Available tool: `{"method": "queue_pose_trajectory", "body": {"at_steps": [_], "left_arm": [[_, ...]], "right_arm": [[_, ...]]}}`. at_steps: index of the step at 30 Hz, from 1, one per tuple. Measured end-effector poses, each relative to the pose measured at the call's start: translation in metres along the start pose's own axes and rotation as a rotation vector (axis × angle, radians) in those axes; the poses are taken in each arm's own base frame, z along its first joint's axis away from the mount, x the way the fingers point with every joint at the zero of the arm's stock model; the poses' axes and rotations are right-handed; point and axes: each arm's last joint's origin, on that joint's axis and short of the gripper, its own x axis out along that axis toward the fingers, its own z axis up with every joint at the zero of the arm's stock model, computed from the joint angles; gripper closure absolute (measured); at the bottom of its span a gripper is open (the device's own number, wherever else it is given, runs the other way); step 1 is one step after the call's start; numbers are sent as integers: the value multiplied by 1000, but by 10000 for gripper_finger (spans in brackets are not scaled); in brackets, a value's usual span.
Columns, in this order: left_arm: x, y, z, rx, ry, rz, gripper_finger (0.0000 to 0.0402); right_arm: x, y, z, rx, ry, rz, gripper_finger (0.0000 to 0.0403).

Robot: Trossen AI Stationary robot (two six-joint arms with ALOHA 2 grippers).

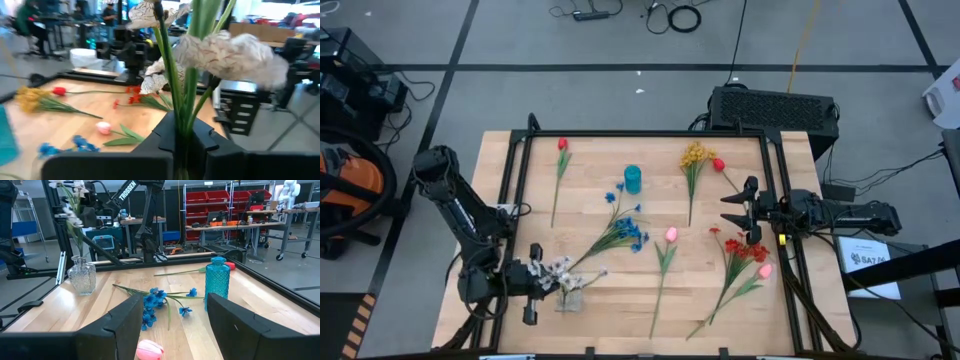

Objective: Sort flowers into vase by color
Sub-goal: Put the white flowers into the transparent flower vase

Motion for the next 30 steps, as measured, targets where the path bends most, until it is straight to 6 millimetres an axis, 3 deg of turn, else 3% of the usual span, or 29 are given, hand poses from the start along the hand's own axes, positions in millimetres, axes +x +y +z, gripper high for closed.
{"method": "queue_pose_trajectory", "body": {"at_steps": [6, 21, 30], "left_arm": [[0, -1, -2, 15, 15, -32, 339], [-1, -3, -11, 19, 109, -191, 334], [-1, -2, -15, 44, 141, -183, 333]], "right_arm": [[0, 0, 0, 0, 0, 0, 190], [0, 0, 0, 0, 0, 0, 190], [0, 0, 0, 0, -1, 1, 190]]}}
